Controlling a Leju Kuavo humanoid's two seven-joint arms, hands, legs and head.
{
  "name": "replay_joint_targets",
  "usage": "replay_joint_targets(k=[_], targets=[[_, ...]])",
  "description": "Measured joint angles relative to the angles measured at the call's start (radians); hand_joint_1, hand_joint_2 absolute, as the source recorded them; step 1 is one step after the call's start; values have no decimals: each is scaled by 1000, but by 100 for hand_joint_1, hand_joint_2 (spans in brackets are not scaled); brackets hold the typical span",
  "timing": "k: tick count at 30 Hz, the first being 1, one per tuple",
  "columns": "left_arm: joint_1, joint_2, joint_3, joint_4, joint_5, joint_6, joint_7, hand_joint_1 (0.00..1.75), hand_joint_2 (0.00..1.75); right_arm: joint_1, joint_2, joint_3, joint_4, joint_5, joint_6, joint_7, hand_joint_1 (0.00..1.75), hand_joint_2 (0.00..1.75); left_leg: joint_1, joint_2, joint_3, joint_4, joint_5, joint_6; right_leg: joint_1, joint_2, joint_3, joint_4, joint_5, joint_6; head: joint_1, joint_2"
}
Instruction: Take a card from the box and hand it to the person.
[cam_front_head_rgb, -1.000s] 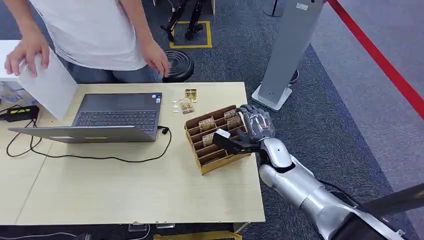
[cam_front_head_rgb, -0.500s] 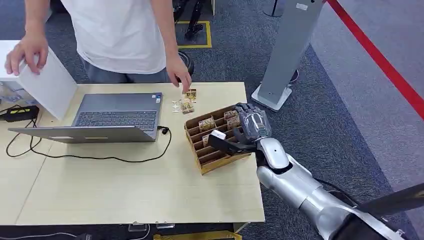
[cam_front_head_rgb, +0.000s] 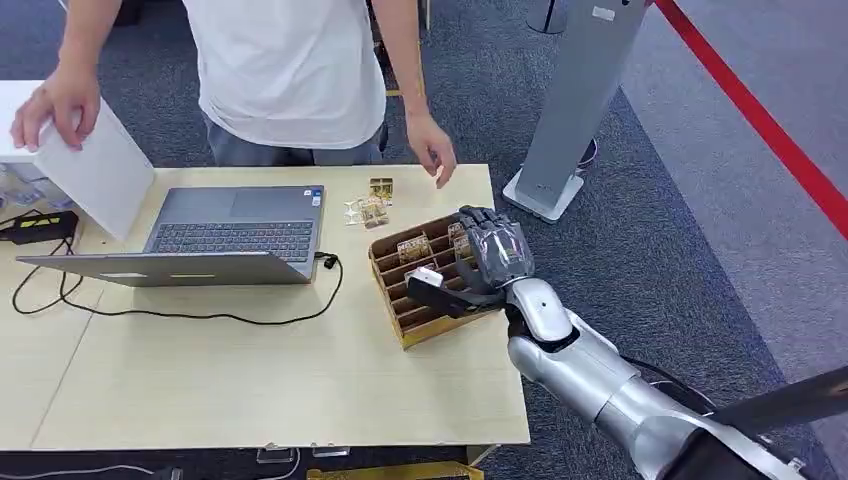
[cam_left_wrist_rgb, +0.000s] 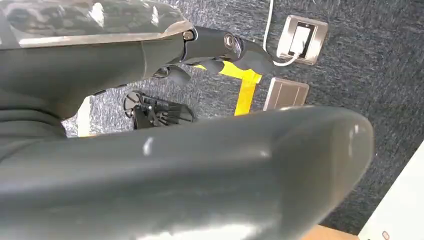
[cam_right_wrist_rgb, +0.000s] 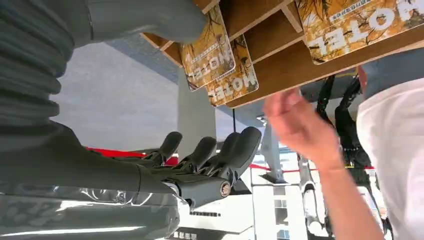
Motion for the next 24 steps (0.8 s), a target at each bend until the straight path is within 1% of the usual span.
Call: replay_joint_targets(k=[2, 9, 11, 15, 16, 17, 18, 19, 22, 24], targets=[[0, 0, 0, 0, 0, 0, 0, 0, 0, 0, 0, 1, 3, -3, 0, -2, 65, 175, 0, 0, 0, 0, 0, 0, 0, 0, 0, 0, 0, 0, 0, 0], [0, 0, 0, 0, 0, 0, 0, 0, 0, 0, 1, 1, 24, -20, 0, -4, 66, 175, 0, 0, 0, 0, 0, 0, 0, 0, 0, 0, 0, 0, -1, 0], [0, 0, 0, 0, 1, 0, 0, 0, 0, 0, 2, 1, 30, -21, 0, -8, 72, 175, 0, 0, 0, 0, 0, 0, 0, 0, 0, 0, 0, 0, -1, 0], [1, 0, 0, 0, 2, 0, 0, 0, 0, 0, 5, 1, 45, -25, -1, -14, 70, 175, 0, 0, 0, 0, 0, 0, 0, 0, 0, 0, 0, 0, 0, 0], [2, 0, 0, 0, 3, 0, 0, 0, 0, 0, 5, 1, 48, -26, -2, -15, 66, 175, 0, 0, 0, 0, 0, 0, 0, 0, 0, 0, 0, 0, 0, 0], [2, 0, 0, 0, 3, 0, 0, 0, 0, 0, 6, 1, 51, -28, -2, -15, 68, 175, 0, 0, 0, 0, 0, 0, 0, 0, 0, 0, 0, 0, 0, 0], [3, 0, 0, 0, 3, 0, 0, 0, 0, 0, 7, 1, 54, -29, -2, -15, 65, 175, 0, 0, 0, 0, 0, 0, 0, 0, 0, 0, 0, 0, 0, 0], [3, 0, 0, 0, 3, 0, 0, 0, 0, 0, 8, 1, 57, -30, -2, -16, 68, 175, 0, 0, 0, 0, 0, 0, 0, 0, 0, 0, 0, 0, 0, 0], [4, 0, 0, 0, 3, -1, -1, 0, 0, 0, 12, 2, 68, -32, -3, -18, 66, 175, 0, 0, 0, 0, 0, 0, 0, 0, 0, 0, 0, 0, 0, 0], [5, 0, 0, 0, 4, -1, -1, 0, 0, 0, 13, 2, 73, -37, -4, -18, 68, 175, 0, 0, 0, 0, 0, 0, 0, 0, 0, 0, 0, 0, 0, 0]])
